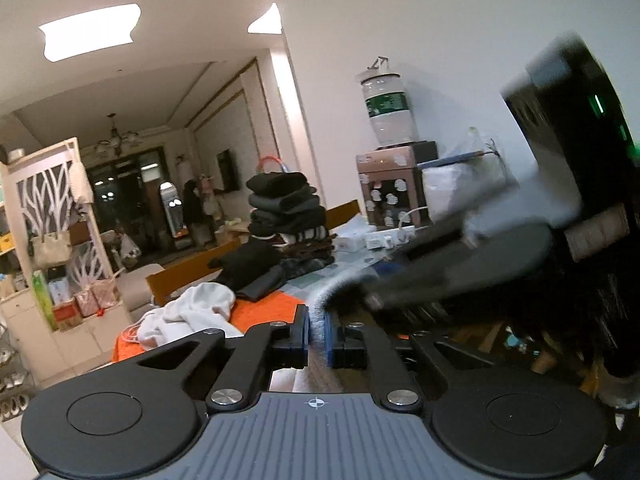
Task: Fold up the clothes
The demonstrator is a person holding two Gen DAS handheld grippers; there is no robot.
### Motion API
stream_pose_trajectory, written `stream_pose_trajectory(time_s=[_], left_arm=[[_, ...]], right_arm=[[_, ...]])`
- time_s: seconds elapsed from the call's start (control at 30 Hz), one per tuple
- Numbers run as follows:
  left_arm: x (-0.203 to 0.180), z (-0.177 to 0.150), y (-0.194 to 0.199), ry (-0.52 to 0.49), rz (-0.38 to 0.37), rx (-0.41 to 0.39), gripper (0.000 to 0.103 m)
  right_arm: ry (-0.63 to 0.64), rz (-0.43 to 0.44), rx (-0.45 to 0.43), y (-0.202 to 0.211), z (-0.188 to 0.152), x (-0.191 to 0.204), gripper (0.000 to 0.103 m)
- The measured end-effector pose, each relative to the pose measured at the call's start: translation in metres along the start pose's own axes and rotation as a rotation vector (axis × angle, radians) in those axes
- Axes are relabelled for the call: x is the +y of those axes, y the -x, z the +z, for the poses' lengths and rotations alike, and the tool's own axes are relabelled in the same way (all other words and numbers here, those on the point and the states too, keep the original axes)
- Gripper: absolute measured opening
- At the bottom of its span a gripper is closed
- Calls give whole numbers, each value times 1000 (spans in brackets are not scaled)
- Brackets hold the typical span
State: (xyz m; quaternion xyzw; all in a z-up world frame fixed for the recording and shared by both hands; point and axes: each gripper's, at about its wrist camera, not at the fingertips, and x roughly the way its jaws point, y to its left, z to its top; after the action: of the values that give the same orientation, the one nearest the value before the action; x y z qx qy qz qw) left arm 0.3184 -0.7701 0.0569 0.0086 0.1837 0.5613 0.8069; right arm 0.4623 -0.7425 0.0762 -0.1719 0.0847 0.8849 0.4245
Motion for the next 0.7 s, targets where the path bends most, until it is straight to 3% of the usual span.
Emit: stream_pose_trajectory(time_s=[0.03, 0.13, 0.37, 0.5, 0.57, 0.6, 0.7], left_arm=[[1, 2, -2, -6, -8, 2, 9], [2, 7, -8, -24, -32, 8, 9], [-3, 21, -18, -54, -81, 31, 9], [-12, 23, -25, -92, -114, 49, 9], [-17, 22, -28, -119, -129, 61, 9], [-19, 21, -29, -135, -136, 69, 10], [-24, 15, -32, -185, -148, 99, 10]], right_arm=[[-30, 2, 17, 0, -8, -4, 32], [-111, 3, 77, -1, -35, -15, 37], [-322, -20, 244, -13, -112, -39, 38], [-499, 15, 316, -25, -155, -52, 37], [-597, 43, 337, -31, -171, -59, 32], [-637, 64, 332, -32, -178, -63, 9], [-762, 137, 275, -27, -184, -75, 5]])
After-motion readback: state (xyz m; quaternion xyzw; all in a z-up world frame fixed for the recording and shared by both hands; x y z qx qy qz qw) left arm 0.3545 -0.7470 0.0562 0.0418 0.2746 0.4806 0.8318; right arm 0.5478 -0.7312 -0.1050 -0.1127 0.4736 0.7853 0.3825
